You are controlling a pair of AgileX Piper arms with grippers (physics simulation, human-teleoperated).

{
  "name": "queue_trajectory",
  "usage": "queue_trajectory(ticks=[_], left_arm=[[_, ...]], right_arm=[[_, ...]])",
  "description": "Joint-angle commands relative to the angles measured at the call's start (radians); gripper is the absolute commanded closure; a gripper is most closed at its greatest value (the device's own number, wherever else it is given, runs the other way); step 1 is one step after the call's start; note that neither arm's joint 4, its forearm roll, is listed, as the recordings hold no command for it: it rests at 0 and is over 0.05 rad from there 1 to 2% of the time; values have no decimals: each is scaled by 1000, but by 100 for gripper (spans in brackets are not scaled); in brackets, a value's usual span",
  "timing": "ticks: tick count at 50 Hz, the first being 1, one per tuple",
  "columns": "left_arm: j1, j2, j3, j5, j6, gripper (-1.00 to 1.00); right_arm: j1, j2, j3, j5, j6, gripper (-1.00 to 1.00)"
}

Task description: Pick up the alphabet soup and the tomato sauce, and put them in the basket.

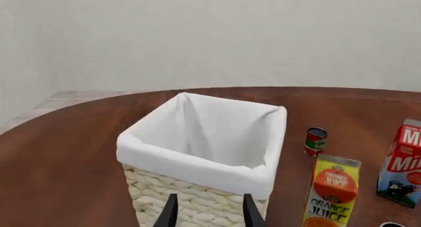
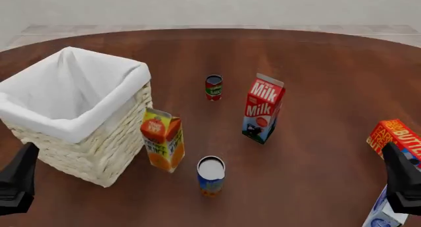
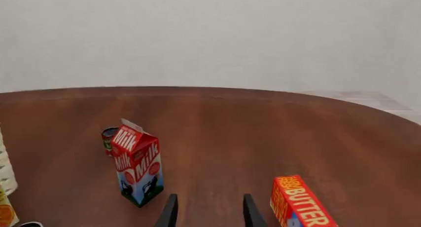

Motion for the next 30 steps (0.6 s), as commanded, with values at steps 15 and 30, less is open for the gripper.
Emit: queue_trajectory(ticks=[15, 30], left_arm=[[-2, 0, -4, -2, 3, -100], [-2, 0, -4, -2, 2, -100]], right_arm=[[10, -1, -12, 20, -23, -100], [35, 1, -73, 71, -42, -100]])
